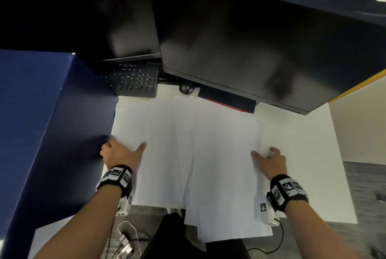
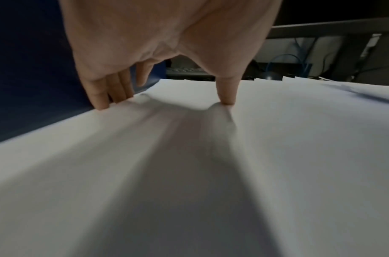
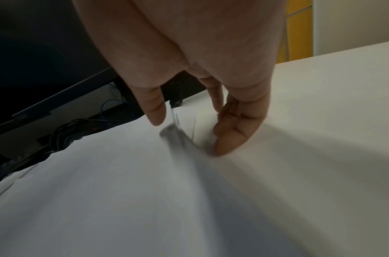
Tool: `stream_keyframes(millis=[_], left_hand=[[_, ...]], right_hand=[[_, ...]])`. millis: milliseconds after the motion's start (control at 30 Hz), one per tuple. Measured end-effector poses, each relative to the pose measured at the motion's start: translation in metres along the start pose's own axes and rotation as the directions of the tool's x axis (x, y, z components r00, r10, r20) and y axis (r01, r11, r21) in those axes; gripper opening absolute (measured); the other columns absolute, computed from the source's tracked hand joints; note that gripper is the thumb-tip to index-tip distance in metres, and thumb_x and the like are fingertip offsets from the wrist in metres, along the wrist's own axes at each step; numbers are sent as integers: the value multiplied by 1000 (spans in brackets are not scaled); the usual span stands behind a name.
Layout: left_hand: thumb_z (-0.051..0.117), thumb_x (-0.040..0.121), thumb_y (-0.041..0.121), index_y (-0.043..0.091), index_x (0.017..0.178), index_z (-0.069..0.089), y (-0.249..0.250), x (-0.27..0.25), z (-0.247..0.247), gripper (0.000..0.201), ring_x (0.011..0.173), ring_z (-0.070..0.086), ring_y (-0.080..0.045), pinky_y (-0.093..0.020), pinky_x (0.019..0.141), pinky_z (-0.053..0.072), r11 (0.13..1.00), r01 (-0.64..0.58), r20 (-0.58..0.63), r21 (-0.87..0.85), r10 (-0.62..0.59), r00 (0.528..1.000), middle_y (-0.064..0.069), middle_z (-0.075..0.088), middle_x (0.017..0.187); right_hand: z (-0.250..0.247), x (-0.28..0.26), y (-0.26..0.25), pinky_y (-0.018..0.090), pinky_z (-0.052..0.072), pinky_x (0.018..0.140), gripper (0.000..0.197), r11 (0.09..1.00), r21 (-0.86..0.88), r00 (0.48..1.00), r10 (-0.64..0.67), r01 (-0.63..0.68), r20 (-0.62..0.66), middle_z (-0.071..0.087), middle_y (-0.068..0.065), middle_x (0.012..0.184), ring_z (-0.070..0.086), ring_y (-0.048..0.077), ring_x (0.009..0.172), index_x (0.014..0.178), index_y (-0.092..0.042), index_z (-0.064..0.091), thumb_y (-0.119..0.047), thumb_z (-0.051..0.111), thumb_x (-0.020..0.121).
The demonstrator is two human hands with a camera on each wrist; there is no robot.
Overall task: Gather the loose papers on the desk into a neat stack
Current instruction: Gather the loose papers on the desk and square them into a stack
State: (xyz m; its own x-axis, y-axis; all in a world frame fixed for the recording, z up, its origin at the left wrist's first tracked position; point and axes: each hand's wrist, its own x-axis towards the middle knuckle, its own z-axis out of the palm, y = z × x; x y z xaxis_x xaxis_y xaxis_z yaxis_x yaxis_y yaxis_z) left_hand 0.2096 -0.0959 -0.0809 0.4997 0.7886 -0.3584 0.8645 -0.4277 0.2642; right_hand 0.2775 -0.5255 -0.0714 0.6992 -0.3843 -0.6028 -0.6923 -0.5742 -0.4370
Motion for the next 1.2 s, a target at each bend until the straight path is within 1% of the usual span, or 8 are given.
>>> stream_keyframes(millis=[133,267,500,600,867,967,1067,1200], left_hand=[[78,43,79,9,141,39,13,-10,10,127,125,41,-39,-56,102,41,991,125,10,-56,-125,992,-20,44,136],[80,47,76,6,136,44,21,-23,23,118,126,49,-38,-54,105,34,995,58,85,-77,-51,995,-16,53,135],[72,84,44,14,105,65,9,-19,10,38,97,61,-35,-51,91,51,946,-182,-101,-268,160,982,-9,65,101],[71,88,38,10,95,67,13,-24,0,29,84,64,-30,-40,82,54,926,-153,4,-344,165,986,-6,69,87],[66,90,47,0,134,55,44,-35,24,66,127,56,-33,-35,106,44,940,-129,357,-317,244,902,-14,61,137],[62,95,39,9,133,56,54,-46,27,49,117,61,-26,-27,97,44,900,-193,358,-390,341,869,-7,65,130],[61,95,37,16,131,56,54,-39,25,42,103,63,-20,-28,91,48,864,-126,302,-487,302,904,-5,67,118],[57,98,32,11,134,54,74,-33,27,42,104,60,-22,-24,89,42,895,-214,332,-392,354,874,-8,65,122]], right_hand=[[26,-12,-14,45,42,106,85,999,-17,998,-42,43,35,32,19,145,48,41,125,148,-11,28,-41,72,82],[53,-23,-27,51,43,103,77,999,-26,999,-35,35,-4,38,20,137,46,43,124,143,-7,29,-33,71,83],[46,-21,-25,49,46,101,63,999,47,999,19,-17,-38,44,18,134,51,40,118,134,-7,36,-30,67,84],[37,-22,-19,41,45,99,66,997,77,999,14,-10,-45,42,17,137,51,36,119,137,-7,36,-30,68,84],[61,-38,-38,43,42,103,71,996,65,998,-62,62,5,31,20,140,52,43,117,148,-4,26,-21,64,90],[66,-40,-42,44,39,106,77,995,11,994,-97,96,45,30,19,142,46,41,125,150,-7,23,-27,65,89],[53,-32,-40,49,35,108,82,996,-64,996,-62,58,-61,29,21,147,31,40,134,152,-8,22,-39,63,88],[42,-15,-53,45,29,116,82,993,114,1000,-28,29,-11,15,18,156,29,38,141,155,-7,13,-44,53,95]])
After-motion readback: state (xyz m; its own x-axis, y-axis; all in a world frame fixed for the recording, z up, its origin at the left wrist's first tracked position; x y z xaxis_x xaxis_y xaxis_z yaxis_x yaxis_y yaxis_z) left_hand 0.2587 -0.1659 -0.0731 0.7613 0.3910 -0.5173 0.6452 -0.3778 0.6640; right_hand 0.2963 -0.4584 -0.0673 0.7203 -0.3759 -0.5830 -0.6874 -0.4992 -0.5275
